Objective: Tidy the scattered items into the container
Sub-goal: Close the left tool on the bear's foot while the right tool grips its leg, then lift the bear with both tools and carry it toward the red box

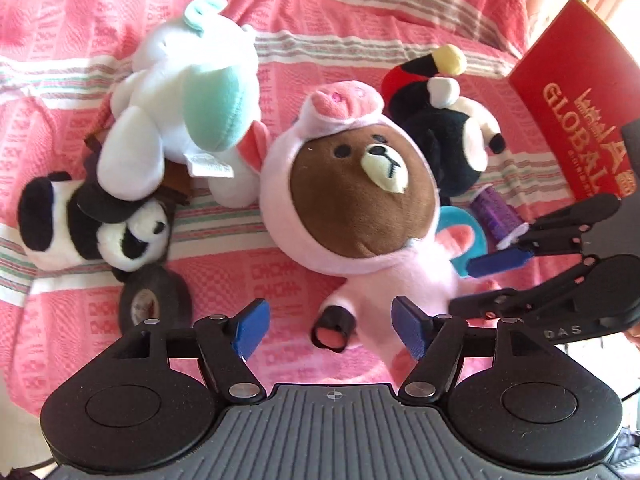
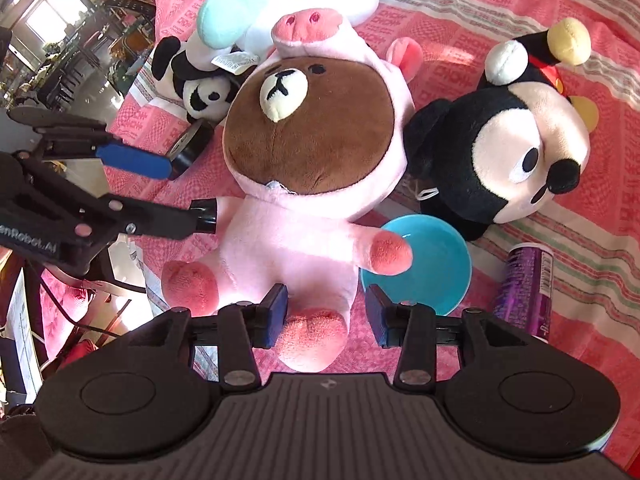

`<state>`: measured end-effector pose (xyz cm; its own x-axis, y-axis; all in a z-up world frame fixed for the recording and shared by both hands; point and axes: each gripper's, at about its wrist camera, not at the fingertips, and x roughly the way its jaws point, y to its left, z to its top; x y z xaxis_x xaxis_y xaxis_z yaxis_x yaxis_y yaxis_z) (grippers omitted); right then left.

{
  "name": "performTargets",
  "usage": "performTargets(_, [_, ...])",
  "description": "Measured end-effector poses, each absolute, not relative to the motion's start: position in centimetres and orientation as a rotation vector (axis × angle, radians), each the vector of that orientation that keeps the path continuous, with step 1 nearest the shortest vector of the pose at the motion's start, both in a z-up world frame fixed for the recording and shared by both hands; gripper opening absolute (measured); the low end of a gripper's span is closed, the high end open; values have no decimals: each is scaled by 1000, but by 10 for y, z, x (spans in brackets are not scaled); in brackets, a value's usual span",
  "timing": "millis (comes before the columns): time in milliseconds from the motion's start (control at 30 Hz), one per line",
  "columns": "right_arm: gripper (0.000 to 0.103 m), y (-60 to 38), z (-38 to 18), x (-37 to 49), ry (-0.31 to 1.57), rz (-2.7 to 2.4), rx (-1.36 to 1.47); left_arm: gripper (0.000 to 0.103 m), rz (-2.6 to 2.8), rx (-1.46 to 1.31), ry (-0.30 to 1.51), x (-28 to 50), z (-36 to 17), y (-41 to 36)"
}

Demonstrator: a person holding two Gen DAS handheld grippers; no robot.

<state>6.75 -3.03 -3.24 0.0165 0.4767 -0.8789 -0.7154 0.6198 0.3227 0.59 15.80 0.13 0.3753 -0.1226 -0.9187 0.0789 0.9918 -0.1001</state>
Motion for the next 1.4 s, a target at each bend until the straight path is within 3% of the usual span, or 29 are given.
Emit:
performTargets(500, [51, -16, -38, 58, 1274, 970, -371, 73, -281, 214, 1273, 32, -40, 146])
performTargets(567, [51, -17, -41, 56, 1279, 959, -383, 61, -286, 196, 1289, 38, -41, 148])
performTargets(633, [51, -14, -46, 54, 1292, 946, -387, 56, -310, 218, 1291, 41, -41, 144])
performTargets(800, [51, -5, -45, 50, 1289, 942, -440, 59, -362, 308, 1298, 43, -43, 138])
performTargets(933, [55, -1, -41, 52, 1291, 937, -469, 74, -339, 267, 1306, 47, -49, 150])
performTargets(1100, [55, 10, -49, 55, 1306, 934, -481, 72, -334, 252, 1319, 52, -56, 151])
performTargets(1133, [56, 11, -51, 56, 1317, 938, -474, 69, -335, 255, 1323, 53, -59, 152])
performTargets(1233, [58, 10, -55, 60, 1336, 949, -448, 36, -356, 203, 1375, 55, -71, 154])
performTargets(1400, [58, 9, -58, 58, 1326, 957, -449, 29, -341, 242, 1353, 55, -70, 143])
